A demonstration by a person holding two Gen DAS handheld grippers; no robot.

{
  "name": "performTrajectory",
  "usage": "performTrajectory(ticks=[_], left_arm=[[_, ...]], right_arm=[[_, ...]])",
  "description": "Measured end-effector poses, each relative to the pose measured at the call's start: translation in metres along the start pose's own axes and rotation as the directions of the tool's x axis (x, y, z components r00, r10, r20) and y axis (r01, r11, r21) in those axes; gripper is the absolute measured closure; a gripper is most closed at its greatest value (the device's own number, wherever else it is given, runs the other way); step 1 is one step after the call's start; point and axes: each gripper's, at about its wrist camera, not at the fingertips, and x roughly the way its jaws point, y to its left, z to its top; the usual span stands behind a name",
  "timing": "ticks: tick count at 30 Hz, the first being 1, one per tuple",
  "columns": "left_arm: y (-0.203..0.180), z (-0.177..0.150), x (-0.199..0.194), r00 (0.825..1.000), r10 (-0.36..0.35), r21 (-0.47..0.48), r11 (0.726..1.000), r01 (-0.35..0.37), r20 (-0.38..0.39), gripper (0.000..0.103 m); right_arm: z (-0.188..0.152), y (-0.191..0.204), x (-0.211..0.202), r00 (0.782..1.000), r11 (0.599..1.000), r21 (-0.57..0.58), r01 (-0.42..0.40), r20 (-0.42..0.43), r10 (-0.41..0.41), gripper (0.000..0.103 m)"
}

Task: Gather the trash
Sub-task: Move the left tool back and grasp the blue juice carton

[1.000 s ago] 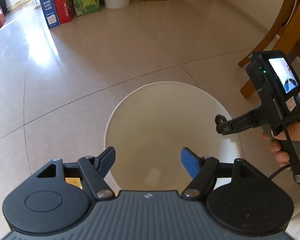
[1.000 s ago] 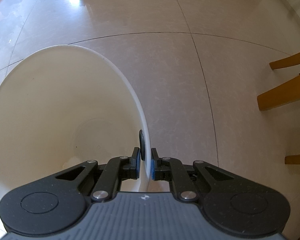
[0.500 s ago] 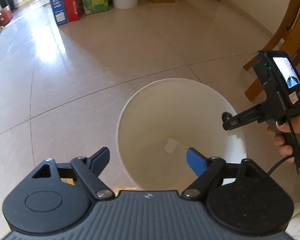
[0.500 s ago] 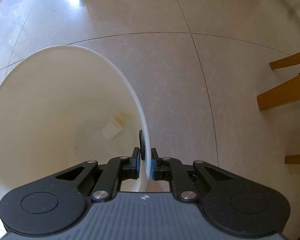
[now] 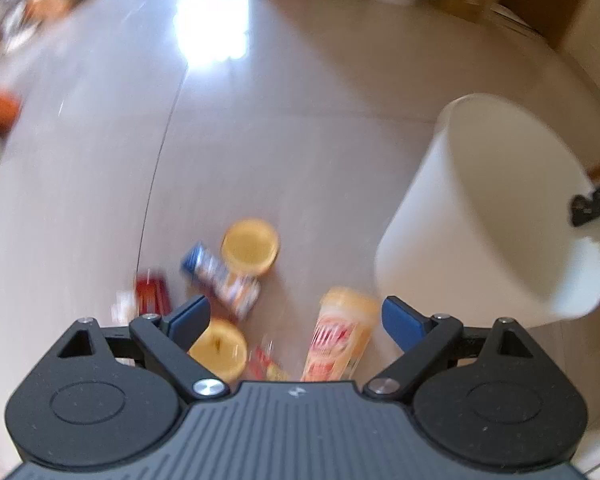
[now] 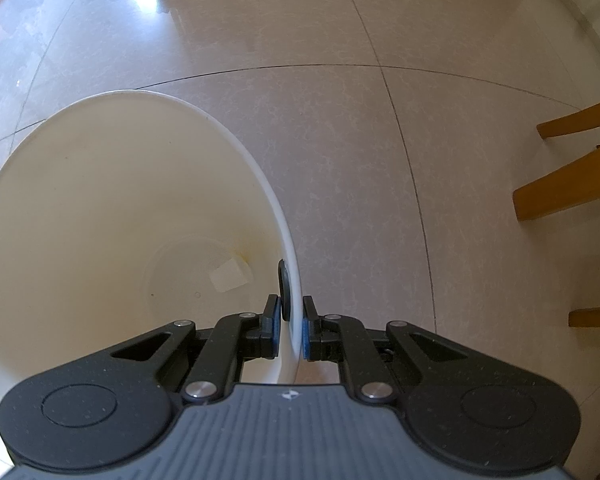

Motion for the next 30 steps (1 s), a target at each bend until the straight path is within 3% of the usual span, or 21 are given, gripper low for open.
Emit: performTrajectory(ticks=[5,10,18,21,25,28,30], left_arm=[[0.041,-0.056,0.046,0.994,0.048,-0.141,0.988,-0.062,-0.103,0.008],[0.071,-0.095,0.09,0.968,0.14,-0.258,0.947,-0.193,-0.21,0.008],[0.092,-0.11,0.15,0.928,0.275,-0.27,0.901,-0.34,-0.251,0.009],[0.102,-0.114,0.165,0.921,0.284,-0.279,0.892,-0.355,-0.266,0.009],[0.108,-0.118,0.18,0.896,0.316,-0.253,0.882,-0.399,-0.311,0.009],[0.108,-0.124,0.178,0.893,0.304,-0.236,0.89,-0.39,-0.332,0.009],[0.106,-0.13,0.178,0.898,0.258,-0.229,0.908,-0.352,-0.356,0.008]], right_arm=[[-0.001,0.002,0.0,1.0,1.0,0.001,0.005,0.004,-0.005,0.09],[-0.002,0.004,0.0,1.0,1.0,-0.004,0.013,0.007,-0.013,0.09],[-0.003,0.008,-0.001,1.0,1.0,-0.013,0.023,0.012,-0.023,0.09],[-0.004,0.01,-0.002,0.999,0.999,-0.025,0.032,0.018,-0.032,0.089],[-0.005,0.013,-0.003,0.999,0.999,-0.034,0.042,0.022,-0.042,0.089],[-0.005,0.016,-0.003,0.999,0.998,-0.035,0.049,0.022,-0.048,0.088],[-0.005,0.018,-0.004,0.998,0.998,-0.036,0.051,0.024,-0.05,0.088]])
